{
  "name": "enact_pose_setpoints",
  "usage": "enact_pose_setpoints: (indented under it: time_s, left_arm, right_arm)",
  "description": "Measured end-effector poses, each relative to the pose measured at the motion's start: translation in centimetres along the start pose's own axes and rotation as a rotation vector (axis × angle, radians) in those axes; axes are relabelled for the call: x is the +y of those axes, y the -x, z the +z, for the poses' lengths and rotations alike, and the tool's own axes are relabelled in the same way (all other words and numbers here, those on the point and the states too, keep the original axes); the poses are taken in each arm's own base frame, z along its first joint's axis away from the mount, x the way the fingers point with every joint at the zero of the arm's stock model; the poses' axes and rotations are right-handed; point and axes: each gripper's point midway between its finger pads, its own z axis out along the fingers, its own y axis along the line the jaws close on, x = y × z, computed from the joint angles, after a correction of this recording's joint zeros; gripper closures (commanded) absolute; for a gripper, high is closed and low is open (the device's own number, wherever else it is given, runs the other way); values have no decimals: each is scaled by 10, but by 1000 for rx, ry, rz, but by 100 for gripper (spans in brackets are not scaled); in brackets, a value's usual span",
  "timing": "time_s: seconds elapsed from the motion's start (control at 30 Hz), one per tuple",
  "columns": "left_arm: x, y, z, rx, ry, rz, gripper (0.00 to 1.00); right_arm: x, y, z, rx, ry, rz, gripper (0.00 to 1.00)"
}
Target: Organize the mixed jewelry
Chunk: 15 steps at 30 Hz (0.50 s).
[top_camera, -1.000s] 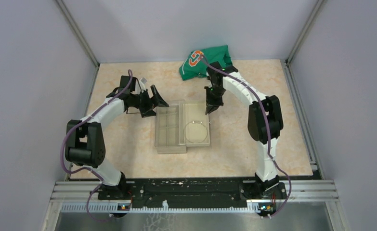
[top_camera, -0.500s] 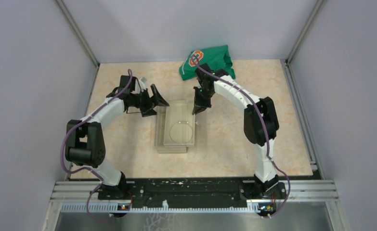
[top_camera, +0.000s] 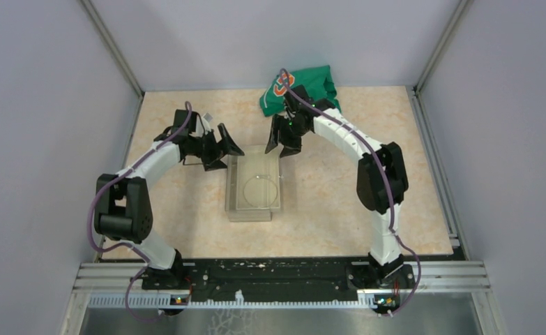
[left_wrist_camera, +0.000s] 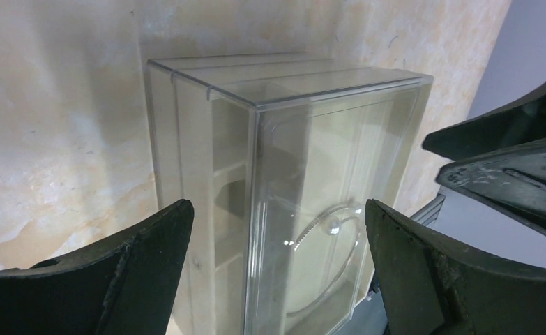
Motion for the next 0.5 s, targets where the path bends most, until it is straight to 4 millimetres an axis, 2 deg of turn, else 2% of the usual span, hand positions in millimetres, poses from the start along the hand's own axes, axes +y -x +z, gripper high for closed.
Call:
enact_pose_setpoints:
  time_s: [0.2,0.27,0.3,0.37,0.43,0.47,0.5]
  left_arm:
    - [5,2,-9,-27,51,22,2]
    - [4,3,-13,-43,60,36,2]
    - [4,4,-16,-49,64,42,2]
    - [3,4,-19,-58,66,48,2]
    - [2,3,-23,-66,63,54,2]
    - [2,1,-24,-67,62,55,2]
    - [2,-2,-25,-67,60,55,2]
  right_arm:
    - [-13,9,-19,-85,14,30,44]
    - [-23,10,-27,-124,6,56,49]
    - [-28,10,-29,-137,-1,68,54]
    - [-35,9,-33,-161,-14,87,77]
    - [-41,7,-33,-175,-19,109,95]
    - [-43,5,-32,-174,-18,114,100]
    - [-46,2,-29,-172,-18,123,100]
